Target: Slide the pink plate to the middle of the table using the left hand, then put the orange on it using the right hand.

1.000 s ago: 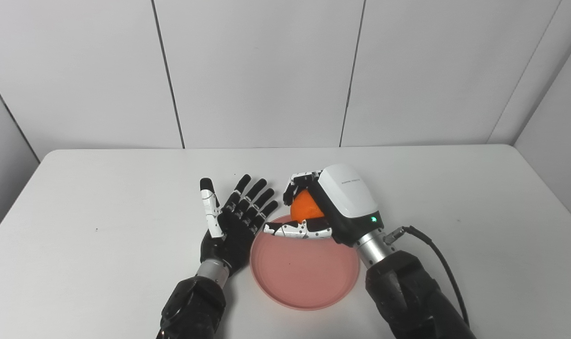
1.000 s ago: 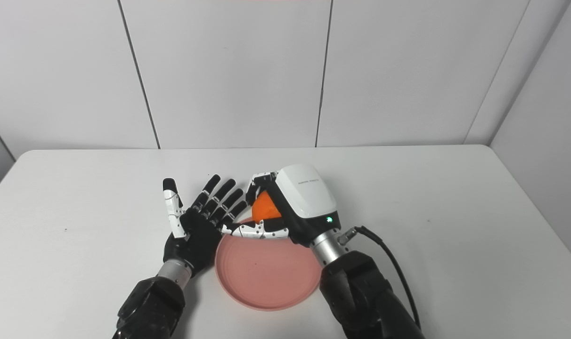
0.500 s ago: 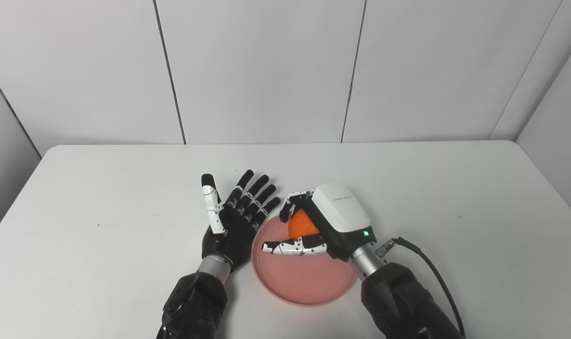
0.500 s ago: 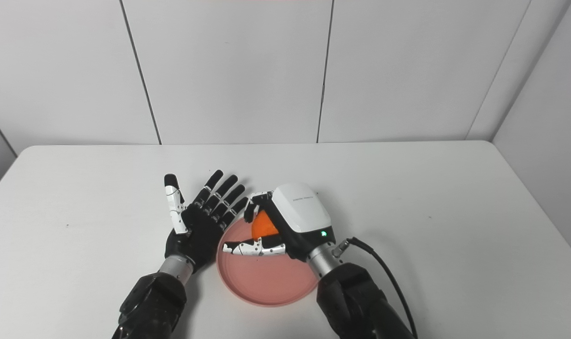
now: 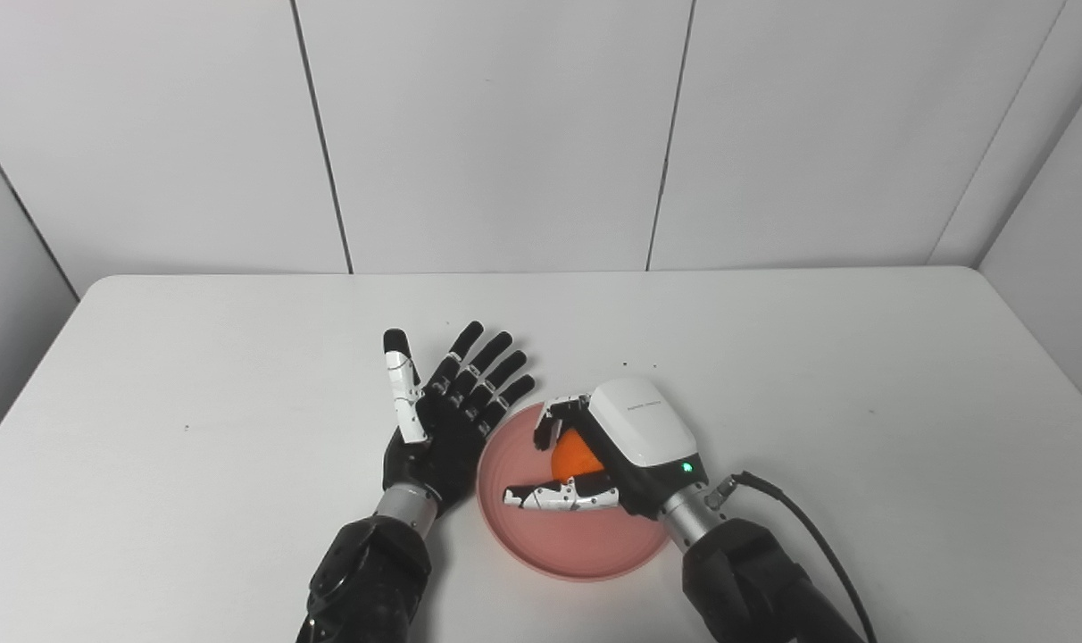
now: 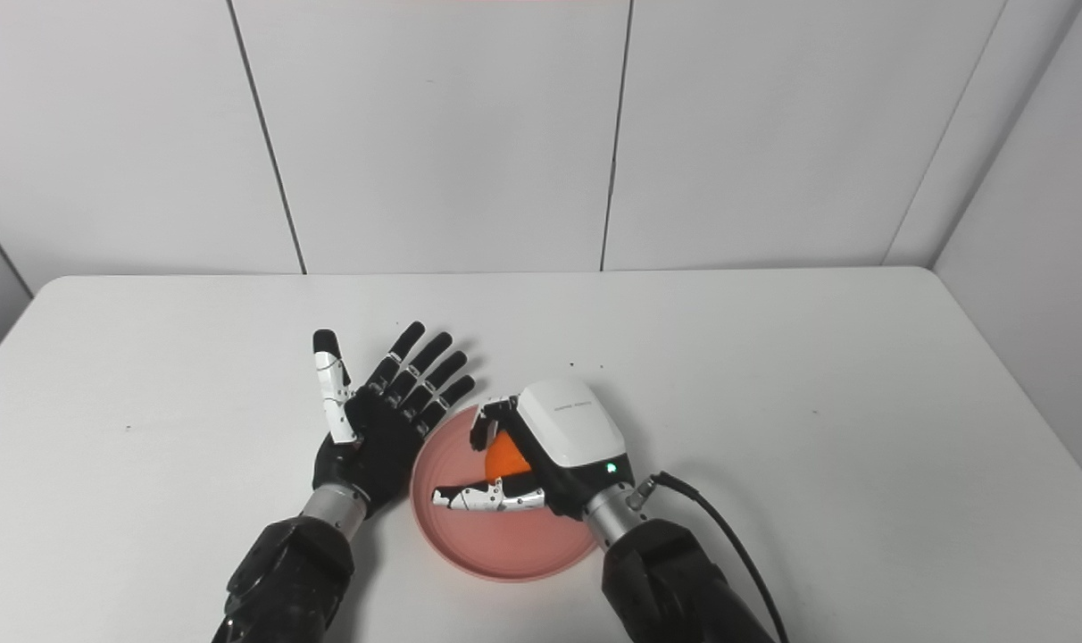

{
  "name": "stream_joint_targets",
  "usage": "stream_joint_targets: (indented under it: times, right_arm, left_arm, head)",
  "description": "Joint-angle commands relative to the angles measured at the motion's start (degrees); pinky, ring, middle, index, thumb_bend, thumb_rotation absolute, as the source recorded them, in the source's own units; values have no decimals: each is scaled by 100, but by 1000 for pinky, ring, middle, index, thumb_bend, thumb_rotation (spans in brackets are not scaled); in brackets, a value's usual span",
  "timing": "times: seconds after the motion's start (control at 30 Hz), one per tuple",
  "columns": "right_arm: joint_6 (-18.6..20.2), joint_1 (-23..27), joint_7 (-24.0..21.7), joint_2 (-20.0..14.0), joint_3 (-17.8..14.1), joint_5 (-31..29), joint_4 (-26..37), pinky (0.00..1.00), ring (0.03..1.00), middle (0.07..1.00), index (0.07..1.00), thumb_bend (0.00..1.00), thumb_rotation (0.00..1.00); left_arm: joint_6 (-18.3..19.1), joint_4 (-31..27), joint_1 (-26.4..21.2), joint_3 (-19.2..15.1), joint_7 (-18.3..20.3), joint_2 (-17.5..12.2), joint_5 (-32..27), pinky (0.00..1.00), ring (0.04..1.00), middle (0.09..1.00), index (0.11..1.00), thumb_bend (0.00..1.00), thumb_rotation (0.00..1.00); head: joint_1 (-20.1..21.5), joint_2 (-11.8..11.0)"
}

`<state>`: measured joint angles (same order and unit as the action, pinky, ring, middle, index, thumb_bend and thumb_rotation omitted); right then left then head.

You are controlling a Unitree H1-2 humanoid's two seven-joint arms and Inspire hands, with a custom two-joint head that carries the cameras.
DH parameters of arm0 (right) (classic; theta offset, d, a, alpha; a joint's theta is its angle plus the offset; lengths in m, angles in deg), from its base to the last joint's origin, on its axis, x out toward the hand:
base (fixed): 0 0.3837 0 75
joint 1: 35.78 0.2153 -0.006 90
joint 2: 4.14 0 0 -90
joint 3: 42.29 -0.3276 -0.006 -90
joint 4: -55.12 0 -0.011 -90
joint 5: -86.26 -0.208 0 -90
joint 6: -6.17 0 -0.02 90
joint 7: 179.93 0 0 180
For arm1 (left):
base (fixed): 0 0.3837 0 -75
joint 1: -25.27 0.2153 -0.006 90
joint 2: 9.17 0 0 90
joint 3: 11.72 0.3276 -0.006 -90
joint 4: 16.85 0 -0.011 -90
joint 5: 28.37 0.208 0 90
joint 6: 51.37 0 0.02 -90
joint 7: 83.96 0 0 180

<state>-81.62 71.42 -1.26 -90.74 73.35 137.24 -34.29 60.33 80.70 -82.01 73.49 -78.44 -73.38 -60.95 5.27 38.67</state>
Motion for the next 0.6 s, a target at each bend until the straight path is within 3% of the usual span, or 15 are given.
stream_joint_targets:
  times: [0.0,0.17,0.57]
  right_arm:
    - [-312,136,226,-5,-24,-3,128,187,258,349,468,554,733]
    - [-380,94,270,-8,-15,19,81,173,238,324,431,556,722]
    - [-380,56,271,1,34,26,81,173,244,341,490,558,688]
  left_arm:
    - [289,128,86,12,-242,39,174,729,794,817,893,846,961]
    - [289,116,102,8,-257,62,152,715,791,816,899,840,965]
    - [251,154,115,-2,-265,67,154,687,786,811,893,845,956]
  head:
    - [-4,3]
    - [-11,15]
    - [-10,2]
